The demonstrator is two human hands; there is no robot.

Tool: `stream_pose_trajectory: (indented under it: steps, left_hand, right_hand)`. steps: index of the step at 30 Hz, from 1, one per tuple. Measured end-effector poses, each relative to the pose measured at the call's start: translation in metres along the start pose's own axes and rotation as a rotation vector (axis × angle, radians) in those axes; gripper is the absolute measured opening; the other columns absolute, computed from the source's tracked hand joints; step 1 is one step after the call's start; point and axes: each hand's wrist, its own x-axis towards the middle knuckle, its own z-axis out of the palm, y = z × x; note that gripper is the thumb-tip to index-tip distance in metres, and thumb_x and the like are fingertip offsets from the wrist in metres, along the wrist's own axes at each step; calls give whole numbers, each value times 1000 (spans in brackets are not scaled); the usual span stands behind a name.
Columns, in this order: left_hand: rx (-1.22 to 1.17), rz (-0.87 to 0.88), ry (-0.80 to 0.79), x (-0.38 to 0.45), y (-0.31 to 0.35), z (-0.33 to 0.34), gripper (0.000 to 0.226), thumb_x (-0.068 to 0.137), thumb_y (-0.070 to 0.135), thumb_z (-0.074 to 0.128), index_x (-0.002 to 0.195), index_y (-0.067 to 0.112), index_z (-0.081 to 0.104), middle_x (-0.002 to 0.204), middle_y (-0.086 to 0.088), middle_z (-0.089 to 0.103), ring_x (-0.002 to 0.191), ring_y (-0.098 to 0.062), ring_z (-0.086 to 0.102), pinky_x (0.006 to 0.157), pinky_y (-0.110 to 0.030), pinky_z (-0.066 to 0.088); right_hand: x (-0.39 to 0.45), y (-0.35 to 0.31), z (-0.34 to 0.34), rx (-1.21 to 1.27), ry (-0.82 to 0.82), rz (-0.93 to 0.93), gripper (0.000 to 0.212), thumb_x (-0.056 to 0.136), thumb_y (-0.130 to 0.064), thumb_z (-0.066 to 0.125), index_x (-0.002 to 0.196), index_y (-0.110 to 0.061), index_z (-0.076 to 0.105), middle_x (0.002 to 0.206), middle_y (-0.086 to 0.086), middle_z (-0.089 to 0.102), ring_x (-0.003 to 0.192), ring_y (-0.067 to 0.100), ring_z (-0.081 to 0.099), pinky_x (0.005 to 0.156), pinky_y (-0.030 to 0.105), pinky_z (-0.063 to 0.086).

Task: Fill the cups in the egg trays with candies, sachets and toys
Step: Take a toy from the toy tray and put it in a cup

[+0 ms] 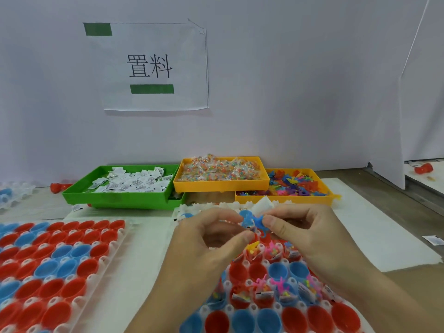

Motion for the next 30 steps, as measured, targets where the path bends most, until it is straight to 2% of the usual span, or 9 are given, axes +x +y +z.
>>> stream_pose_trajectory:
  steps: [2,6,9,12,15,20,24,30]
  left_hand:
    - [-38,-13,-17,-5,-4,1,30,62,35,82,89,25,75,84,-2,78,82,-21,75,79,-36,58]
    - [-111,-21,25,-7,-9,-1,19,65,25,80,83,20,75,81,-4,77,74,-19,75,67,-21,57]
    - [-172,-16,43,-7,-7,-3,15,65,23,78,79,19,74,80,-6,77,70,-17,73,65,-18,54]
    - [-184,-9,39,-9,-6,-4,8,73,17,77,76,23,73,79,-6,76,71,-13,72,64,-15,52]
    - [-154,-23,84,-9,-9,-7,17,83,6,74,78,23,72,77,-5,75,67,-10,69,62,-15,52]
    - [-139,-30,123,-6,-10,-11,10,81,13,75,82,22,78,81,0,77,75,-8,71,63,-14,51]
    - [-71,9,124,-6,-9,-14,17,78,17,77,83,33,78,81,5,77,75,-6,71,66,-14,52]
    - [24,56,95,-5,-10,-14,22,81,13,77,81,36,78,79,10,76,76,-3,69,68,-13,51]
  right_hand:
    - [-3,0,5,-31,-20,-18,25,69,-36,70,88,-23,81,85,-9,78,84,3,72,72,10,52]
    - [-10,-1,15,-63,-48,-40,25,70,-37,70,88,-25,82,85,-10,77,85,3,72,76,12,53]
    - [-13,1,22,-118,-54,-63,20,77,-34,70,92,-26,81,86,-13,77,87,2,71,80,15,55]
    - [-16,3,27,-129,-43,-75,16,90,-25,64,93,-29,79,86,-14,77,85,3,72,77,15,56]
    - [-16,5,28,-195,12,-89,22,96,-28,57,89,-28,79,83,-15,76,82,2,72,77,16,56]
    - [-14,8,26,-302,12,-68,29,98,-31,54,85,-25,80,78,-13,76,80,2,71,75,19,57]
    - [-15,8,27,-313,-43,-75,31,98,-31,53,84,-23,80,77,-10,76,77,4,71,75,19,57]
    - [-17,7,28,-292,-88,-109,30,99,-27,53,86,-23,80,81,-12,76,81,4,72,76,18,57]
